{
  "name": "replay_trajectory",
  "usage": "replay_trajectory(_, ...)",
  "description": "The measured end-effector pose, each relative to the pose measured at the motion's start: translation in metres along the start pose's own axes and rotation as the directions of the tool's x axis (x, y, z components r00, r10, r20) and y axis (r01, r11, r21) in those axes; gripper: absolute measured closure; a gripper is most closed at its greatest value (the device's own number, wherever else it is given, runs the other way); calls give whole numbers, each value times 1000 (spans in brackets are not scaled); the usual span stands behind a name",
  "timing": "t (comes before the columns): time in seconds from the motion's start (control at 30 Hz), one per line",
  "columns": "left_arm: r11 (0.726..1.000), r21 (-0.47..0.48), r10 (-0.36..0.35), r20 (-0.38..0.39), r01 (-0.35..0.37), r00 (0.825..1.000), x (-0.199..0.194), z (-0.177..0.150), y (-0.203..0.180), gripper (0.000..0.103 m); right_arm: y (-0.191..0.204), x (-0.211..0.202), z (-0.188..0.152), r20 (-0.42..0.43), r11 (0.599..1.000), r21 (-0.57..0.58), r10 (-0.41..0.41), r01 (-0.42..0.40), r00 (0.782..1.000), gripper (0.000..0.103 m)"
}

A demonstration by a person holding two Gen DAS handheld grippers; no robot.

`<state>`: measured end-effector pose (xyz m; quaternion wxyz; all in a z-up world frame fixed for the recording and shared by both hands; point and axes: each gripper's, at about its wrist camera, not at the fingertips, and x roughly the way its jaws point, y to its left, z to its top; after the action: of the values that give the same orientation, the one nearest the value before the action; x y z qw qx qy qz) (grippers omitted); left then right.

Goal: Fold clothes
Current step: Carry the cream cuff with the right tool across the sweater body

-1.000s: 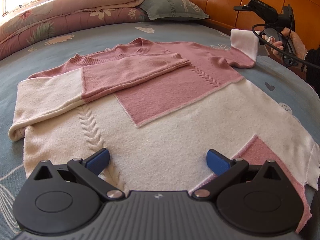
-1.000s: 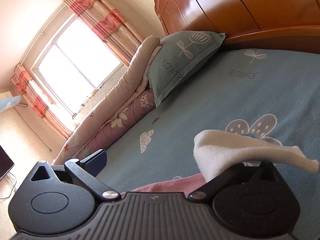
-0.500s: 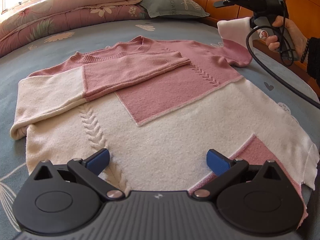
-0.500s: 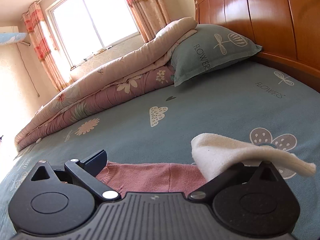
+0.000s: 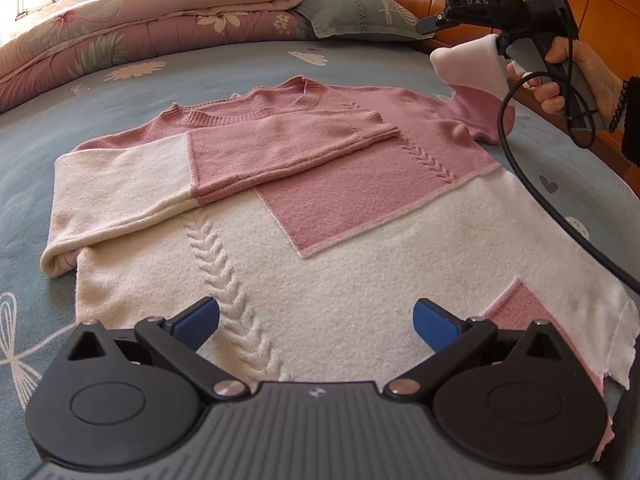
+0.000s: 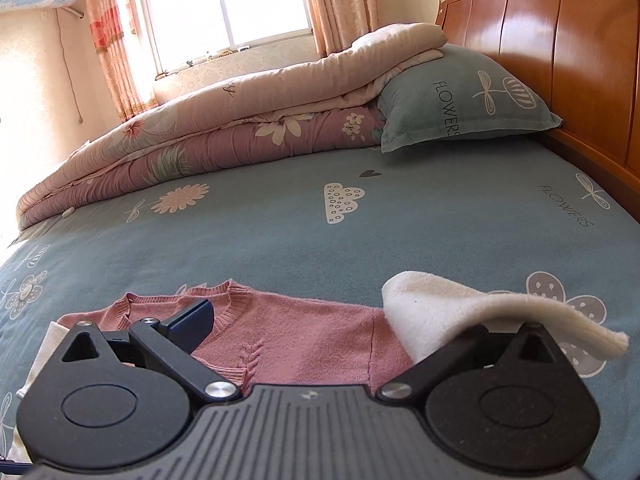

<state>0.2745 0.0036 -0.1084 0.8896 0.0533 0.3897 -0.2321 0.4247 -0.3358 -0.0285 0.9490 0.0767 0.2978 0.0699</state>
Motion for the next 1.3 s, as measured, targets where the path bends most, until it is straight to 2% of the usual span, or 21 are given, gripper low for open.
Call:
replay_trajectory(0.2,1000,4,2,3,-2,1000,-3,2,1,1,19,6,0,-16,999,-46,6,-7,1000,0)
replay_trajectory(0.37,997,60,52,8,-52,999,-7,2,2,1,33,12,0,-29,997,-77,13,-15,999,0)
replay_trajectory(0.73,993,92,78,-18,-76,997,-11,-4,10,1,64,22,4,-43,991,-127,42,-47,998,0)
replay_trajectory(1.03,987,150,67,-46,-59,997,-13,-12,12,1,83,35,13,-68,986,-153,53,-63,996,0)
replay_trajectory(1.3,989,144,36,-43,-29,998,-22,-14,21,1,98,43,16,-61,981,-180,62,-72,996,0)
